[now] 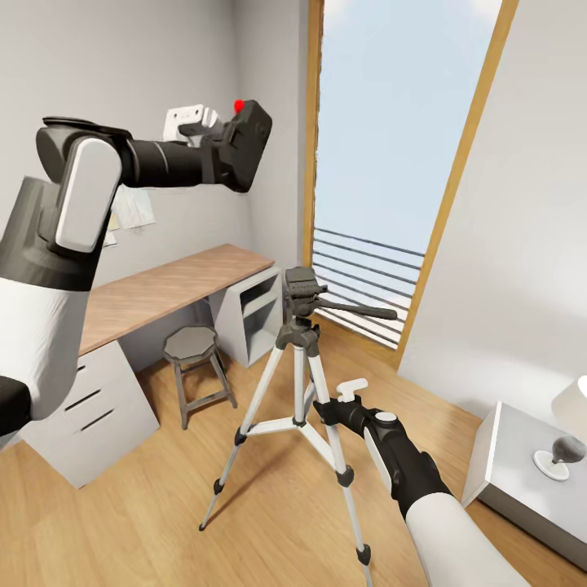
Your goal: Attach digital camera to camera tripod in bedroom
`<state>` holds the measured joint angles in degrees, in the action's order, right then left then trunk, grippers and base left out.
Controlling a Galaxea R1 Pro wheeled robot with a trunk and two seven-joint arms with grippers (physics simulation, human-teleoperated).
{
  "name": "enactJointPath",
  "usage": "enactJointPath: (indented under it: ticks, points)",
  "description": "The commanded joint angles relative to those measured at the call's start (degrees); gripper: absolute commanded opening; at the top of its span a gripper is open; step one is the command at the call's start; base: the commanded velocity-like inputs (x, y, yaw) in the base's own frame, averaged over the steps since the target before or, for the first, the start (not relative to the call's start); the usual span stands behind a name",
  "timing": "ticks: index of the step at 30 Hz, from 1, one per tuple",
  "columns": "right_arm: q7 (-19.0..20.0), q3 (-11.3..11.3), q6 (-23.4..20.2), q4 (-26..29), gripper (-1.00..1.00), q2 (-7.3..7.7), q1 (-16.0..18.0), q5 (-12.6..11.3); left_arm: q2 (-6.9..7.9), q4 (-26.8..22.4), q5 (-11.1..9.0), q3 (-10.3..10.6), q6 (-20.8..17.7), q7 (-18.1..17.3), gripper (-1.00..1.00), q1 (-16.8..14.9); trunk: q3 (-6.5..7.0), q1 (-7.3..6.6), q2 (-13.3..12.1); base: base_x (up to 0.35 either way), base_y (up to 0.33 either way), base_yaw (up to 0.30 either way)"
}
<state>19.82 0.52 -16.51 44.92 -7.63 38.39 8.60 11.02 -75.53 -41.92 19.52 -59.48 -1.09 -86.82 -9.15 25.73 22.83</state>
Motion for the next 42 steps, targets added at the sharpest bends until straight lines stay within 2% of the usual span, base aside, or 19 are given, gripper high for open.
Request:
enactJointPath:
  ticks: [1,5,13,21,23,24,25,29,32,38,39,40,41,42]
  points:
    - [0.31,0.18,-0.19,-0.65,-1.0,-0.02,0.02,1.51,0.06,-0.85,0.32,0.25,-0.19,0.28,-1.0,-0.01,-0.14,0.05,0.09,0.0,0.0,0.0]
    - [0.31,0.18,-0.19,-0.65,-1.0,-0.02,0.02,1.51,0.45,-1.78,0.13,0.37,-0.26,0.59,-1.0,0.14,-0.14,0.05,0.09,0.0,0.0,0.0]
    - [0.31,0.18,-0.19,-0.68,-1.0,-0.02,0.02,1.51,3.31,-4.38,0.1,0.61,-0.38,0.65,-1.0,0.31,-0.14,0.05,0.09,0.0,0.0,0.0]
    - [0.3,0.18,-0.19,-0.71,-1.0,-0.02,0.02,1.51,3.91,-4.66,-1.21,1.01,-0.47,-0.46,-1.0,0.33,-0.14,0.05,0.09,0.0,0.0,0.0]
    - [0.29,0.18,-0.19,-0.71,-1.0,-0.02,0.02,1.51,4.04,-4.06,-2.21,2.02,-0.52,-2.01,-1.0,0.34,-0.14,0.05,0.09,0.0,0.0,0.0]
    - [0.29,0.18,-0.19,-0.71,-1.0,-0.02,0.02,1.51,4.12,-3.72,-2.53,2.72,-0.52,-2.65,-1.0,0.34,-0.14,0.05,0.09,0.0,0.0,0.0]
    - [0.3,0.18,-0.19,-0.71,-1.0,-0.02,0.02,1.51,4.34,-3.03,-3.08,4.4,-0.52,-3.91,-1.0,0.34,-0.14,0.05,0.09,0.0,0.0,0.0]
    - [0.31,0.18,-0.19,-0.71,-1.0,-0.02,0.02,1.51,5.15,-0.4,-4.5,7.56,-0.52,-6.37,-1.0,0.26,-0.14,0.05,0.09,0.0,0.0,0.0]
    - [0.31,0.18,-0.19,-0.71,-1.0,-0.02,0.02,1.51,5.36,2.64,-5.25,8.7,-0.52,-7.71,-1.0,-0.27,-0.14,0.05,0.09,0.0,0.0,0.0]
    - [0.31,0.24,-0.19,-0.71,-1.0,-0.02,0.02,1.51,5.54,10.52,-6.34,12.24,-0.52,-14.91,-1.0,-6.32,-0.14,0.05,0.09,0.0,0.0,0.0]
    - [0.31,0.28,-0.19,-0.71,-1.0,-0.02,0.02,1.48,5.51,13.4,-6.33,14.99,-0.52,-18.3,-1.0,-8.69,-0.14,0.05,0.09,0.0,0.0,0.0]
    - [0.31,0.3,-0.19,-0.71,-1.0,-0.02,0.02,1.47,5.49,14.66,-6.3,16.35,-0.52,-19.82,-1.0,-9.69,-0.14,0.05,0.09,0.0,0.0,0.0]
    - [0.31,0.32,-0.19,-0.71,-1.0,-0.02,0.02,1.45,5.46,16.95,-6.21,19.57,-0.52,-22.84,-1.0,-11.67,-0.14,0.05,0.09,0.0,0.0,0.0]
    - [0.31,0.33,-0.19,-0.71,-1.0,-0.02,0.02,1.45,5.45,17.94,-6.17,21.34,-0.52,-24.29,-1.0,-12.62,-0.14,0.05,0.09,0.0,0.0,0.0]
